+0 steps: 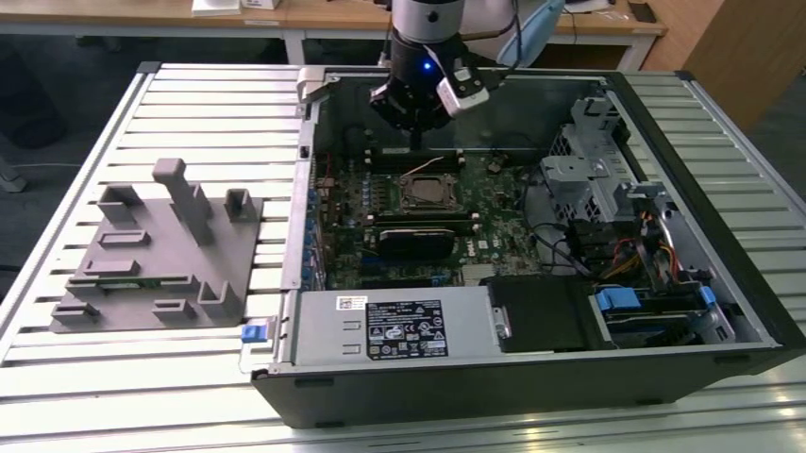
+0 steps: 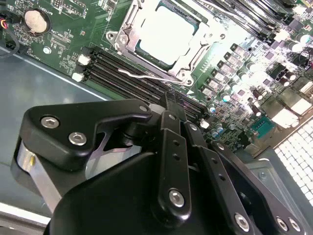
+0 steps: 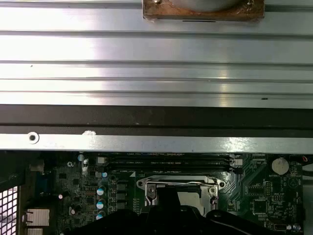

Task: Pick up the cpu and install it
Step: 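Install the first cpu locking lever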

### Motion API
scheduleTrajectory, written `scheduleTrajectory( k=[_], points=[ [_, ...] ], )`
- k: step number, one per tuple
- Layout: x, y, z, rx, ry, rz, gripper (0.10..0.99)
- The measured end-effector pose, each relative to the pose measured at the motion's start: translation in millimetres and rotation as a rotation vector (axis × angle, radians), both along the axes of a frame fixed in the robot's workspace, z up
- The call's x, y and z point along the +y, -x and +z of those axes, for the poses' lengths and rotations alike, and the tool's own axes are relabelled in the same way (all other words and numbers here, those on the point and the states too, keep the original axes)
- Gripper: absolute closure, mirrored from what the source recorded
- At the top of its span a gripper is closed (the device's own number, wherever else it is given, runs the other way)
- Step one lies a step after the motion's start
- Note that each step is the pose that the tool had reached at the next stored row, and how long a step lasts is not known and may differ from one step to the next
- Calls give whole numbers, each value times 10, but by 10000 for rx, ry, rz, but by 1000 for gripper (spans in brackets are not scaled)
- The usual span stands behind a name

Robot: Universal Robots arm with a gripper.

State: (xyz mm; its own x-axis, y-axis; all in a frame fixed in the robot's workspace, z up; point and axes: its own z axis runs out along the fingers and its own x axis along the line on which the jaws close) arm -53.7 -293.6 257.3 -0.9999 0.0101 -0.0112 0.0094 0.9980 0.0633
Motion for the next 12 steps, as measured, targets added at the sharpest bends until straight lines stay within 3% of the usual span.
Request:
scheduleTrajectory(
  k=[1,12],
  points=[
    [-1,-52,-5,-1,-2,0,980],
    [-8,-52,-15,0,0,-3,980]
  ],
)
